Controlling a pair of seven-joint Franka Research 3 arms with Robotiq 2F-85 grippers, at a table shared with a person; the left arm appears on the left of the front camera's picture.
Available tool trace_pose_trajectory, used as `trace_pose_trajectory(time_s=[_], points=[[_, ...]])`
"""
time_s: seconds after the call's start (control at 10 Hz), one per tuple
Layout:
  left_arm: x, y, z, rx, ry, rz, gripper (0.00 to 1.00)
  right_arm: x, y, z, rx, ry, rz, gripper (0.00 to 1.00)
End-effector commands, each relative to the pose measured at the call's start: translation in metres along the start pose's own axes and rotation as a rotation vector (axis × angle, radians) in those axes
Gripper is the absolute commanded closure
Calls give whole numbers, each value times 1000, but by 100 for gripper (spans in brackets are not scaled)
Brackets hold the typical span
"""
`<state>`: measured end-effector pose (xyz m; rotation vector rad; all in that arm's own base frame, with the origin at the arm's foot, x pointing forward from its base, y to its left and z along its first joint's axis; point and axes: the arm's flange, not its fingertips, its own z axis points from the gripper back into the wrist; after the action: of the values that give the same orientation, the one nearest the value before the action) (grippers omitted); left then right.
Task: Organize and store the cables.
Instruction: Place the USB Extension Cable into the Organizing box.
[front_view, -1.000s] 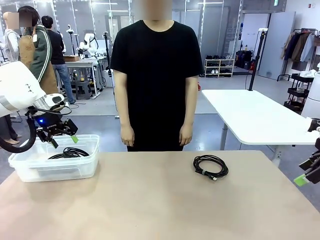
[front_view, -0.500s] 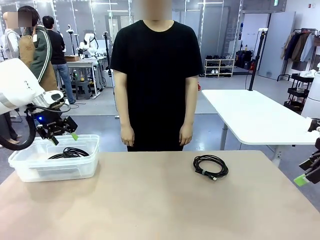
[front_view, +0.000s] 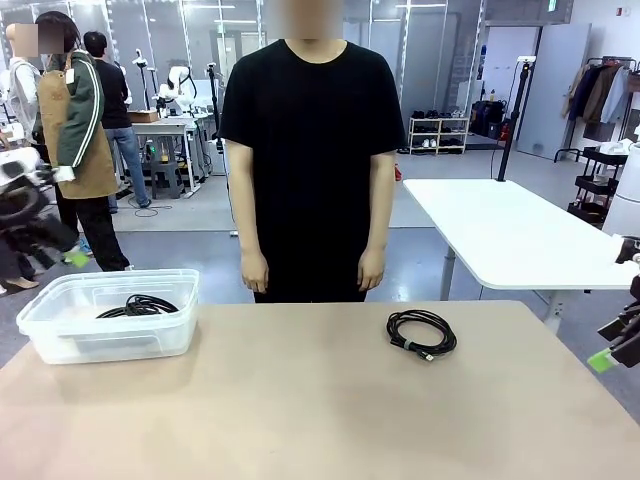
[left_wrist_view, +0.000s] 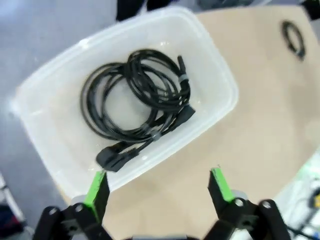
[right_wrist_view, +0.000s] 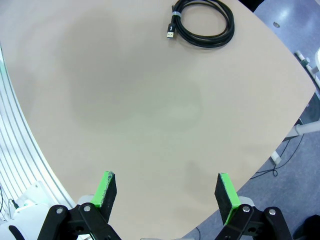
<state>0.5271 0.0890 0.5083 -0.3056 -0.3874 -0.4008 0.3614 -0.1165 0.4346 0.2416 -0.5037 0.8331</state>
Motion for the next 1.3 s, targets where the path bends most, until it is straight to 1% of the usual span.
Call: trace_pose_trajectory(time_s=[0.0,0.2,0.3,0.4,0.5,0.6,0.7,1.1,1.2], points=[[-55,14,4,-171,-162,-134,0,0,-1,0,1,-9,-9,0],[-100,22,12,-200,-269,-278,0,0,-1,0,1,-9,-9,0],[-132,27,21,-216,-275,-308,0,0,-1,0,1,-9,-9,0],[-153,30,30,-278,-316,-349,0,0,-1,0,1,-9,-9,0],[-171,20,34,-234,-301,-412,0,0,-1,0,1,-9,-9,0],[-175,10,38,-233,-302,-445,0,0,-1,0,1,-9,-9,0],[-156,27,27,-224,-305,-360,0,0,-1,0,1,-9,-9,0],[-156,27,27,-224,-305,-360,0,0,0,0,0,0,0,0],[-156,27,27,-224,-305,-360,0,27,13,-18,2,102,163,0]])
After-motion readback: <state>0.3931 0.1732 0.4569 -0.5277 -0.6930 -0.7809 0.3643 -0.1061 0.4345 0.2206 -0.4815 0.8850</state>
